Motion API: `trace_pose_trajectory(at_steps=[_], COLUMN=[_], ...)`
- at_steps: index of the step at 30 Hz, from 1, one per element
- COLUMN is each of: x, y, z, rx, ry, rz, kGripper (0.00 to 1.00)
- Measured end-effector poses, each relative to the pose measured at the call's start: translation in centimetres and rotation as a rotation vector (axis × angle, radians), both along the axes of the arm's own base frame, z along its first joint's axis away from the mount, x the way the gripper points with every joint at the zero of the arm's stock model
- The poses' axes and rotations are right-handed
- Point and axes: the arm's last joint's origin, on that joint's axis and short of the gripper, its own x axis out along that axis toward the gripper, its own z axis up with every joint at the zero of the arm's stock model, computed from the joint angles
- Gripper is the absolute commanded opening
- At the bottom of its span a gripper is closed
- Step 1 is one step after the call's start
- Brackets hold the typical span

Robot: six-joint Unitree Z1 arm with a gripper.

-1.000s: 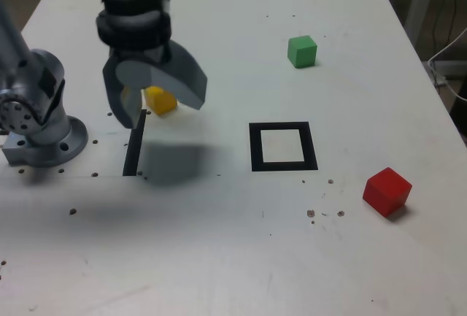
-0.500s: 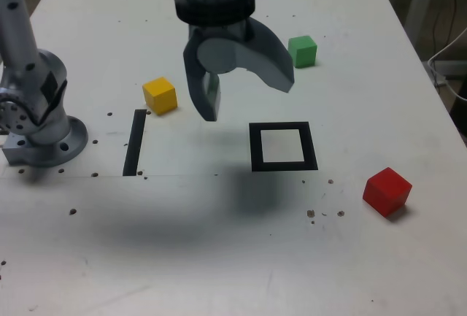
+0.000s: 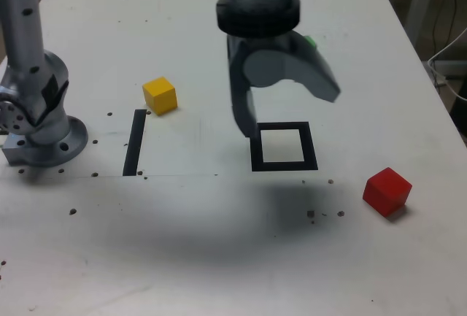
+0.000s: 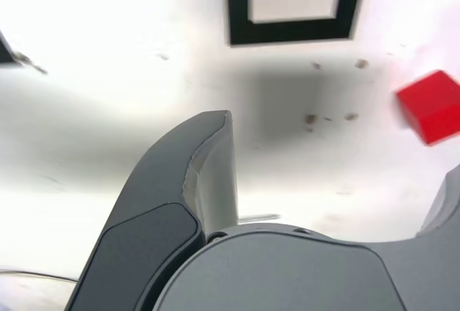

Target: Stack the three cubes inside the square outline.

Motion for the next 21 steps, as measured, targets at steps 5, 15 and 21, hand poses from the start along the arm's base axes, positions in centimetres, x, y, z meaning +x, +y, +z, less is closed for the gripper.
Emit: trace_pose_trajectory(at_steps=[5,15,21], x=[1.5,5.8,8.7], y=[-1.2,-3.0,-3.6], z=[0.1,-1.7,-2.2], rx=[-0.014,-0.029,-0.035], ry=[-0.006,0.015,-0.005], rz=[0.11,0.281,0.3], kGripper=[0.99,0.99,0.99])
